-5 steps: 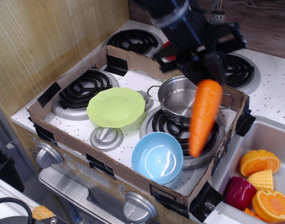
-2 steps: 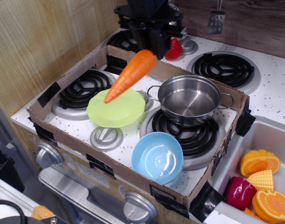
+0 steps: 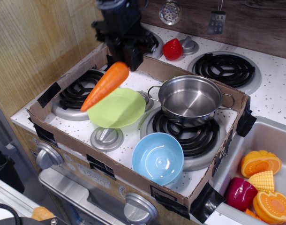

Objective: Put carrot on plate

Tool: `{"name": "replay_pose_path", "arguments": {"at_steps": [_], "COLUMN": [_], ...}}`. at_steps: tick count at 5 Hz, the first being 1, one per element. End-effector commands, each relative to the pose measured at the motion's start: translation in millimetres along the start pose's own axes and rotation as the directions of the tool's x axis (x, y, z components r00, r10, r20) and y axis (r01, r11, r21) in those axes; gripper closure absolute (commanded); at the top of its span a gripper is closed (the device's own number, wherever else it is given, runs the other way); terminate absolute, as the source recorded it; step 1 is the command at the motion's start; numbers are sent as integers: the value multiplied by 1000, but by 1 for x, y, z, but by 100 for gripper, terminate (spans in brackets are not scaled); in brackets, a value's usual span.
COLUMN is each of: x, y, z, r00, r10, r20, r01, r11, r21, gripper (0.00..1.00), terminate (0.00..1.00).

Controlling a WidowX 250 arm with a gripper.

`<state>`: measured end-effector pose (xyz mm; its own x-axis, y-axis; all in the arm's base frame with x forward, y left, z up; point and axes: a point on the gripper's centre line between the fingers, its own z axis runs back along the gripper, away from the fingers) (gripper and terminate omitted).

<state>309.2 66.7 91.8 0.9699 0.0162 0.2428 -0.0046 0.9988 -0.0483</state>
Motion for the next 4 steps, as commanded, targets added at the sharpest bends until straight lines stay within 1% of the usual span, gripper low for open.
{"name": "replay_pose_path", "arguments": {"at_steps": [1, 2, 4], "x": [-5, 1, 12], "y": [15, 25, 29], "z": [-13, -22, -32], "r00": [1000, 999, 997], "r10": [-8, -34, -74], "r20": [19, -18, -9], "r01": [7, 34, 74], "r11": [1000, 999, 997], "r21": [21, 0, -6], "gripper": [100, 100, 100], "terminate": [0, 0, 0]}}
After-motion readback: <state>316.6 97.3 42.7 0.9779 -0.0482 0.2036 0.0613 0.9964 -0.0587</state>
